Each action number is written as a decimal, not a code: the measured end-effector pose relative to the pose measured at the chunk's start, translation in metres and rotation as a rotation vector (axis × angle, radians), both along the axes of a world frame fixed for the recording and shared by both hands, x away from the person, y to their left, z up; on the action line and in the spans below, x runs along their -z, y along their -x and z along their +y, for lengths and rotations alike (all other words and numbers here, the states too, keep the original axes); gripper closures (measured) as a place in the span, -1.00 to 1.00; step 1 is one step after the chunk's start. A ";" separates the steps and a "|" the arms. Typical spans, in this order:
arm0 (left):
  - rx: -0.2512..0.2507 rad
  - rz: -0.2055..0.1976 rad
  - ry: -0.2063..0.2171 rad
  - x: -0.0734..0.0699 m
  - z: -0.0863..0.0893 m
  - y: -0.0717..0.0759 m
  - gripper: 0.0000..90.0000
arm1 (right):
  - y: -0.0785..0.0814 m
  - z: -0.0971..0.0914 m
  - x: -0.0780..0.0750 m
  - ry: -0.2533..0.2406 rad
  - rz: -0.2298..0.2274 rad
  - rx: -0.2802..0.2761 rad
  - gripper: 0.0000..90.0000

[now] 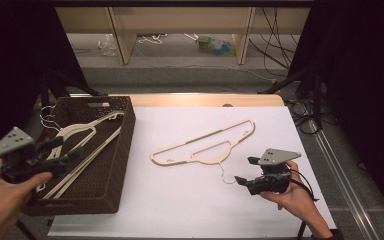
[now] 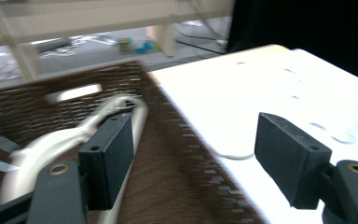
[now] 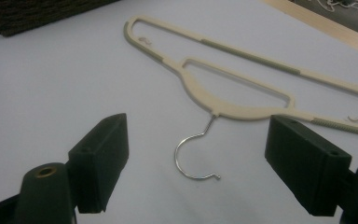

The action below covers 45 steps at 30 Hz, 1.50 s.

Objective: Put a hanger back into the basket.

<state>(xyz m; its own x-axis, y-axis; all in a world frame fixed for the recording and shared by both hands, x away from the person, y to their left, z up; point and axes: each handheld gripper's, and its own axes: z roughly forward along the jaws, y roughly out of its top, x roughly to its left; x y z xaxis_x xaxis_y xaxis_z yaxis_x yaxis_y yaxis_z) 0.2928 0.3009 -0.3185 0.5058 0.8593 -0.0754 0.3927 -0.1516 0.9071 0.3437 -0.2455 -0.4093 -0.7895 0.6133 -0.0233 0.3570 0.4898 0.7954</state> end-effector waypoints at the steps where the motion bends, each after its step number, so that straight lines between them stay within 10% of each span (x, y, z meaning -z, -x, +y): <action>1: 0.032 -0.001 -0.009 0.002 -0.009 0.002 -0.40 | 0.000 0.000 0.000 0.002 0.003 0.003 -0.50; 9: 0.178 0.008 -0.010 0.028 -0.087 0.007 -0.41 | -0.003 0.002 0.003 0.002 0.012 0.000 -0.50; 17: 0.265 0.047 -0.014 0.065 -0.128 0.009 -0.46 | -0.004 0.006 0.004 0.008 0.019 -0.006 -0.50; 30: 0.324 0.087 -0.050 0.113 -0.155 0.017 -0.53 | -0.029 0.026 0.011 0.053 0.029 -0.052 -0.46; 45: 0.321 0.098 -0.052 0.129 -0.159 0.020 -0.60 | -0.077 0.063 0.036 0.178 0.089 -0.113 -0.38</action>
<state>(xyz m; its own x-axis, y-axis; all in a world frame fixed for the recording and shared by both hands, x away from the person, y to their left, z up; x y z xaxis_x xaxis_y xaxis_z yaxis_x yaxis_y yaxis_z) 0.2725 0.1422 -0.4473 0.7438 0.6613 -0.0968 0.4021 -0.3270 0.8552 0.4207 -0.1826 -0.4453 -0.8570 0.5129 -0.0501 0.3567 0.6606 0.6606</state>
